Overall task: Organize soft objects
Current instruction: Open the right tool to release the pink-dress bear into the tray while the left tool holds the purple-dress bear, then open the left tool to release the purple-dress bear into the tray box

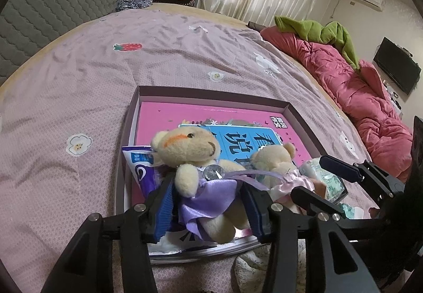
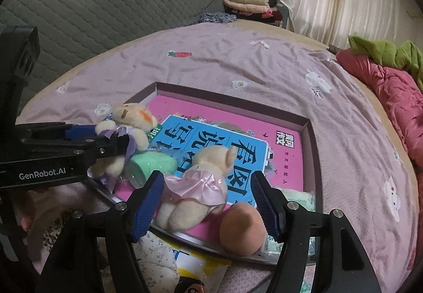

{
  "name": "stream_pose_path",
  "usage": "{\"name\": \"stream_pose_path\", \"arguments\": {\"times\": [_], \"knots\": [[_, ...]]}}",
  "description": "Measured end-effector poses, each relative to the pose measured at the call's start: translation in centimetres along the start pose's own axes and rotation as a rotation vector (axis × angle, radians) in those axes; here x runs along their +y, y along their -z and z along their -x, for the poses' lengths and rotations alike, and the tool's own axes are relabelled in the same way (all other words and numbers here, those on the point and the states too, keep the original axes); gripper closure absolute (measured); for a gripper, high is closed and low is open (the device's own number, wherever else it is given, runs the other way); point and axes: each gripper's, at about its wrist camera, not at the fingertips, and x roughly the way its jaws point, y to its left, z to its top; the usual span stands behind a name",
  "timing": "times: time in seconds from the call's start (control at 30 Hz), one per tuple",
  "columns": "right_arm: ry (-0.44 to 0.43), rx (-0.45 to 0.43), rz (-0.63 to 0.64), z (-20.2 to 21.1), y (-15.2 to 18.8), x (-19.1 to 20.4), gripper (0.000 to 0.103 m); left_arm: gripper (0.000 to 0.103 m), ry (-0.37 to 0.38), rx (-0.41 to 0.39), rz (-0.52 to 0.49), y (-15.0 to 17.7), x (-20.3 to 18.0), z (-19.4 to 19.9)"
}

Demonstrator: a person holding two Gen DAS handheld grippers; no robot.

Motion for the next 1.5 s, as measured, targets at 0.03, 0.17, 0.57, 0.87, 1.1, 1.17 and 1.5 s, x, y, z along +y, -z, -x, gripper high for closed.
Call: {"name": "stream_pose_path", "arguments": {"times": [0.03,0.17,0.57,0.87,1.1,1.17,1.5], "knots": [[0.000,0.000,0.000,0.0,0.0,0.0,0.033,0.053,-0.001,0.001,-0.002,0.0,-0.1,0.0],[0.003,-0.006,0.000,0.2,0.0,-0.2,0.033,0.047,0.015,0.011,-0.008,0.0,-0.2,-0.1],[0.011,-0.021,-0.004,0.3,-0.2,-0.4,0.033,0.038,-0.003,-0.006,-0.009,-0.1,-0.1,0.7],[0.023,-0.045,-0.017,0.7,-0.4,-0.6,0.032,0.037,-0.027,-0.028,-0.018,-0.2,0.1,1.6],[0.046,-0.060,-0.038,1.0,-0.5,-1.0,0.030,0.037,-0.035,-0.068,-0.030,-0.5,-0.2,2.8],[0.050,-0.069,-0.040,1.2,-0.5,-1.1,0.030,0.037,-0.033,-0.075,-0.028,-0.5,-0.1,3.1],[0.086,-0.099,-0.076,2.5,-0.3,-2.4,0.029,0.037,-0.043,-0.121,-0.005,-0.4,0.7,5.0]]}}
